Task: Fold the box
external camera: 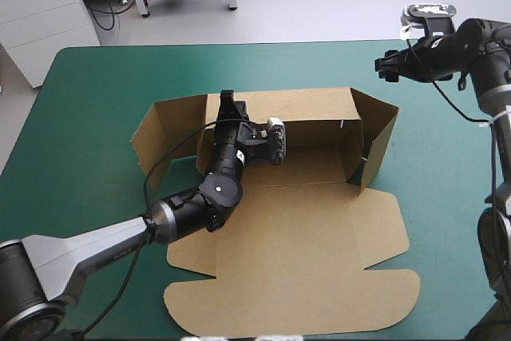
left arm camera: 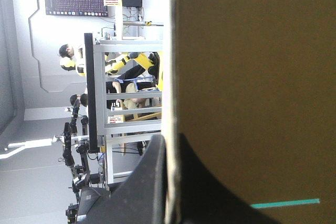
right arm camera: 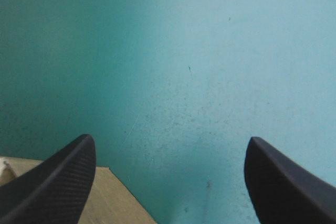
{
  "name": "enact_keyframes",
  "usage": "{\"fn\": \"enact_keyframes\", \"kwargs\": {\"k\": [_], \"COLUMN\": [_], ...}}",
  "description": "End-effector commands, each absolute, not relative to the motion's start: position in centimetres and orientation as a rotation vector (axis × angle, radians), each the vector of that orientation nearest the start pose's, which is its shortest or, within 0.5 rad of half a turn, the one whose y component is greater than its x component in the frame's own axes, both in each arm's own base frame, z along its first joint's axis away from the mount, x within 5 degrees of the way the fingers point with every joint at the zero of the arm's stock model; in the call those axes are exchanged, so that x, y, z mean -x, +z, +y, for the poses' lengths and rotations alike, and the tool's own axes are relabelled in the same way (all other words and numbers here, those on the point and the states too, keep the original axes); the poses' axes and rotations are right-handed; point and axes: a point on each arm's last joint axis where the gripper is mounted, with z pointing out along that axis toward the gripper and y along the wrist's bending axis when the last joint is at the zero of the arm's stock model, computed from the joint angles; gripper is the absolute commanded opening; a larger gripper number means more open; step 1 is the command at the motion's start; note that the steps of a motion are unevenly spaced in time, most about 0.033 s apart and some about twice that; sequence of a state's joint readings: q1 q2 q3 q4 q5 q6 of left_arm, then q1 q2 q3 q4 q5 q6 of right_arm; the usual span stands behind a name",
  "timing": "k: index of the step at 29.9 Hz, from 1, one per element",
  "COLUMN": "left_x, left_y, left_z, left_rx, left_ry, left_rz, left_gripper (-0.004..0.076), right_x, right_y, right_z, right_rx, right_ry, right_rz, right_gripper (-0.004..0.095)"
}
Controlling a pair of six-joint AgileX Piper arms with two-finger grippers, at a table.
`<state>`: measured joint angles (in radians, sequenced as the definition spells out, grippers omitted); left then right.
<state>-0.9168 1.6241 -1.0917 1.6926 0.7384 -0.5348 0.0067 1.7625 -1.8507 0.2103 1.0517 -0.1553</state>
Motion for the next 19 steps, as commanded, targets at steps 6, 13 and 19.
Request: {"fn": "enact_keyframes", "kwargs": {"k": [6,13,19], "left_x": [-26.0,-26.0,-26.1], "left_y": [32.1,32.3,32.3], "left_z": [-24.1,-24.0,-24.0], "left_rx": [-1.281,-1.273,-1.270], "left_ry": [0.932,0.960,0.963], "left_rz": [1.255,1.245,1.246], "left_gripper": [-0.0032,-0.0032,-0.0032], "right_x": [-40.0,-38.7,-36.3], "right_y": [38.3,35.5,32.9], "right_z": [1.9,1.9,2.2], "right_rx": [0.229,0.297,0.299], "right_ry": [0.194,0.189,0.232], "right_rz": [2.435,2.481,2.448], "right_gripper": [0.0711,0.0711,0.0711]}}
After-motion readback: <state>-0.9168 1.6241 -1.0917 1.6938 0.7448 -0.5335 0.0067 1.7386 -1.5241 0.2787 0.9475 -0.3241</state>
